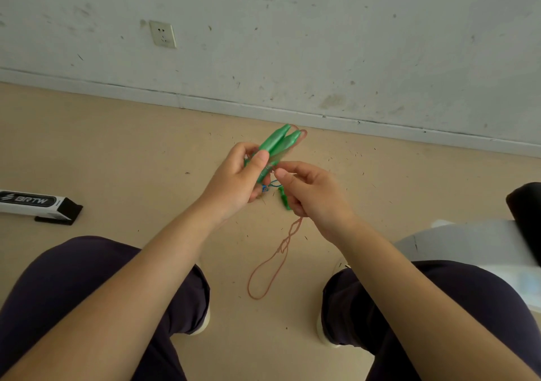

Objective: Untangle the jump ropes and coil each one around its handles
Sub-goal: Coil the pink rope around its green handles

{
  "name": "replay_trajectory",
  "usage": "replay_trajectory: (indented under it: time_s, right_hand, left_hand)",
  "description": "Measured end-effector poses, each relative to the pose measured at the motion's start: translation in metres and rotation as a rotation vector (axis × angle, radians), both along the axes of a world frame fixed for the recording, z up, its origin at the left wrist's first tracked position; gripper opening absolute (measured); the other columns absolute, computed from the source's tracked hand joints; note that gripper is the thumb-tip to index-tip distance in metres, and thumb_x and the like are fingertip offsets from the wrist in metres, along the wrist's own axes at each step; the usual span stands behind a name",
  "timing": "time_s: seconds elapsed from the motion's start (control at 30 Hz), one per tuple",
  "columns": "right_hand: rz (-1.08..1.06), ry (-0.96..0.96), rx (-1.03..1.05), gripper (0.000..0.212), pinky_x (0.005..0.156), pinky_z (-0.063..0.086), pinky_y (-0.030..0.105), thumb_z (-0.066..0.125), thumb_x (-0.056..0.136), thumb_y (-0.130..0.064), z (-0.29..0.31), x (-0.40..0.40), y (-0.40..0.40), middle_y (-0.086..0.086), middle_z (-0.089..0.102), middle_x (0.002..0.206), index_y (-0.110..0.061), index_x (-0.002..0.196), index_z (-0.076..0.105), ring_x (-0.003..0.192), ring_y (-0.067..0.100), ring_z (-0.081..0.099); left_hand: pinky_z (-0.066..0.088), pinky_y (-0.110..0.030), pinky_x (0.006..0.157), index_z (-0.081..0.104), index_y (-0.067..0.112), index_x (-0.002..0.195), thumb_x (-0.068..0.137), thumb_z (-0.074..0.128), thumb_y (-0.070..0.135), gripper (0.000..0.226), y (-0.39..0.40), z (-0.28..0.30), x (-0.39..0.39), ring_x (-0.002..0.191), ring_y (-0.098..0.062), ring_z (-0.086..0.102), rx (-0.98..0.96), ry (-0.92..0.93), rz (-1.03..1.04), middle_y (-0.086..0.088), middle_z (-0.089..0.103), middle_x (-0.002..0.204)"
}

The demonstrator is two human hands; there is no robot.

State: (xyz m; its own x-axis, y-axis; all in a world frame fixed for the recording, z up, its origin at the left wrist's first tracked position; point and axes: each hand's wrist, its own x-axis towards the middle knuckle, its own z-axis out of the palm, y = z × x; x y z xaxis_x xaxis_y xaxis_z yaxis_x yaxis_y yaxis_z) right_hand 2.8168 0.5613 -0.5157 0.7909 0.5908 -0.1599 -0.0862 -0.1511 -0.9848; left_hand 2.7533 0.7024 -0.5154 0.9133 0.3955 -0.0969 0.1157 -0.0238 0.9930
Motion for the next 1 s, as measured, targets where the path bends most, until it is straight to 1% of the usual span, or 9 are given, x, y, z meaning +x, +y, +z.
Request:
replay_trajectory:
  time_s: [0.13, 0.23, 0.33, 0.4, 0.47, 0.6, 0.73, 0.87, 1.0]
  right_hand:
    - [0.045, -0.193, -0.226, 0.016, 0.045, 0.028, 0.017, 0.061, 0.096, -0.026, 0.006, 0.005, -0.006, -0.016, 0.041, 0.044, -0.014, 0.091, 0.07, 0.041, 0.003, 0.03]
    - [0.113, -0.331, -0.175, 0.019, 0.05, 0.03, 0.016, 0.06, 0.097, -0.021, 0.02, 0.004, -0.011, -0.012, 0.05, 0.055, -0.011, 0.082, 0.066, 0.047, 0.002, 0.035]
    - [0.13, -0.451, -0.143, 0.018, 0.053, 0.035, 0.014, 0.06, 0.096, -0.012, 0.027, 0.008, -0.015, -0.016, 0.056, 0.058, -0.014, 0.079, 0.066, 0.052, 0.002, 0.047]
    - [0.126, -0.556, -0.178, 0.015, 0.059, 0.043, 0.029, 0.062, 0.094, -0.013, 0.024, 0.013, -0.018, -0.002, 0.062, 0.069, -0.009, 0.082, 0.068, 0.063, 0.013, 0.054]
    - [0.106, -0.614, -0.195, 0.013, 0.068, 0.046, 0.032, 0.064, 0.092, -0.013, 0.019, 0.018, -0.02, 0.005, 0.063, 0.077, -0.014, 0.079, 0.066, 0.074, 0.022, 0.056]
    - [0.063, -0.623, -0.177, 0.013, 0.069, 0.042, 0.021, 0.067, 0.09, -0.014, 0.014, 0.022, -0.021, -0.001, 0.06, 0.08, -0.021, 0.08, 0.069, 0.076, 0.016, 0.054]
    - [0.076, -0.452, -0.178, 0.012, 0.064, 0.053, 0.031, 0.067, 0.092, -0.016, 0.007, 0.016, -0.015, 0.011, 0.069, 0.079, -0.017, 0.081, 0.07, 0.071, 0.024, 0.064]
    - [0.033, -0.408, -0.122, 0.012, 0.052, 0.045, 0.014, 0.067, 0.091, -0.013, 0.011, 0.011, -0.008, 0.017, 0.067, 0.077, -0.007, 0.082, 0.071, 0.056, 0.005, 0.058]
    - [-0.003, -0.463, -0.156, 0.012, 0.062, 0.048, 0.028, 0.067, 0.091, -0.02, 0.007, 0.009, -0.004, 0.009, 0.067, 0.078, -0.014, 0.081, 0.071, 0.071, 0.021, 0.06]
  left_hand:
    - [0.035, -0.016, 0.044, 0.049, 0.023, 0.101, 0.102, 0.051, 0.033, 0.01, 0.017, -0.004, 0.003, 0.041, 0.0, 0.045, 0.068, 0.043, 0.14, -0.003, 0.063, 0.077]
    - [0.035, -0.017, 0.045, 0.055, 0.019, 0.103, 0.1, 0.056, 0.03, 0.011, 0.02, -0.006, 0.004, 0.038, 0.002, 0.046, 0.199, 0.07, 0.135, -0.004, 0.063, 0.073]
    - [0.033, -0.014, 0.039, 0.062, 0.011, 0.112, 0.099, 0.06, 0.023, 0.018, 0.012, -0.005, 0.002, 0.035, 0.0, 0.045, 0.18, 0.134, -0.017, -0.005, 0.061, 0.069]
    - [0.032, -0.016, 0.039, 0.064, 0.011, 0.117, 0.098, 0.061, 0.025, 0.024, 0.011, -0.006, 0.0, 0.037, -0.005, 0.042, 0.144, 0.188, -0.145, -0.005, 0.062, 0.064]
    - [0.032, -0.018, 0.041, 0.067, 0.018, 0.119, 0.097, 0.063, 0.028, 0.024, 0.012, -0.007, -0.002, 0.042, -0.01, 0.041, 0.135, 0.217, -0.274, -0.002, 0.063, 0.062]
    - [0.035, -0.018, 0.043, 0.068, 0.031, 0.119, 0.094, 0.065, 0.027, 0.026, 0.012, -0.001, -0.006, 0.046, -0.011, 0.044, 0.093, 0.185, -0.449, -0.001, 0.063, 0.066]
    - [0.044, -0.024, 0.048, 0.064, 0.03, 0.117, 0.094, 0.067, 0.023, 0.024, 0.01, 0.001, -0.008, 0.055, -0.016, 0.059, 0.185, 0.162, -0.49, 0.0, 0.07, 0.077]
    - [0.043, -0.026, 0.053, 0.06, 0.026, 0.116, 0.096, 0.064, 0.025, 0.02, 0.004, -0.001, -0.009, 0.061, -0.015, 0.061, 0.179, 0.164, -0.431, 0.002, 0.071, 0.085]
    - [0.044, -0.022, 0.056, 0.062, 0.03, 0.114, 0.084, 0.077, 0.035, 0.034, 0.0, -0.001, -0.008, 0.054, -0.01, 0.056, 0.212, 0.17, -0.337, 0.005, 0.072, 0.094]
